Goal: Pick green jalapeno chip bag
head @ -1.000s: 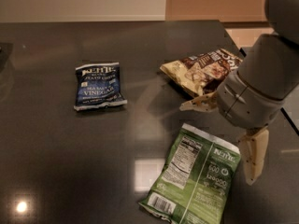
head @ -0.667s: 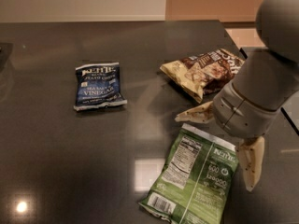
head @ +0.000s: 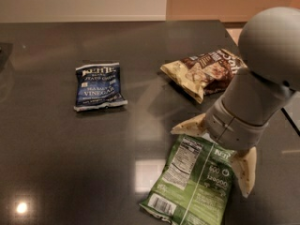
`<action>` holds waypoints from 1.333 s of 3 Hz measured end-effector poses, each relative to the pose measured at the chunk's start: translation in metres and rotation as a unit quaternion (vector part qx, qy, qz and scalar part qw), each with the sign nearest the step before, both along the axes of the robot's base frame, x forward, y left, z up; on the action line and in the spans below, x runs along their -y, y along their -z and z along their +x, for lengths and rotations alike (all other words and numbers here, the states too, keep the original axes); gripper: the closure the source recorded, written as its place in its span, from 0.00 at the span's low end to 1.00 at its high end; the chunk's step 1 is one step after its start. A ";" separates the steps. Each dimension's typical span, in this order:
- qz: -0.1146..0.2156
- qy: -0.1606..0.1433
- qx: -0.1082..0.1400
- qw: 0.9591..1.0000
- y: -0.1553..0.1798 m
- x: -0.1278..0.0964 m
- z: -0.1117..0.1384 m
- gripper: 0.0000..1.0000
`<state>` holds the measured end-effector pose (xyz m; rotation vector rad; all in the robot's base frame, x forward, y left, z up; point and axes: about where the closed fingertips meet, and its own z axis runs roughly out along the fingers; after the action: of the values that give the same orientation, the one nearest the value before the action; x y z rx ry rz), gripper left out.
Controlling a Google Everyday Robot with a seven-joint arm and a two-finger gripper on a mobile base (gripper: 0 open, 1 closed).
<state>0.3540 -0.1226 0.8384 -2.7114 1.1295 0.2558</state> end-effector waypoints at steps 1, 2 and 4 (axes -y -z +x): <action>-0.014 -0.009 0.005 1.000 0.011 -0.002 -0.001 0.00; -0.029 -0.015 0.009 0.999 0.020 -0.003 -0.002 0.18; -0.045 -0.022 0.003 0.999 0.019 -0.005 -0.004 0.65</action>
Offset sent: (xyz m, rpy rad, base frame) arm -0.0029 0.0027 -0.0325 -0.0889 -0.0137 0.0447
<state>0.3499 -0.1175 0.8195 -2.8159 1.1066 0.2082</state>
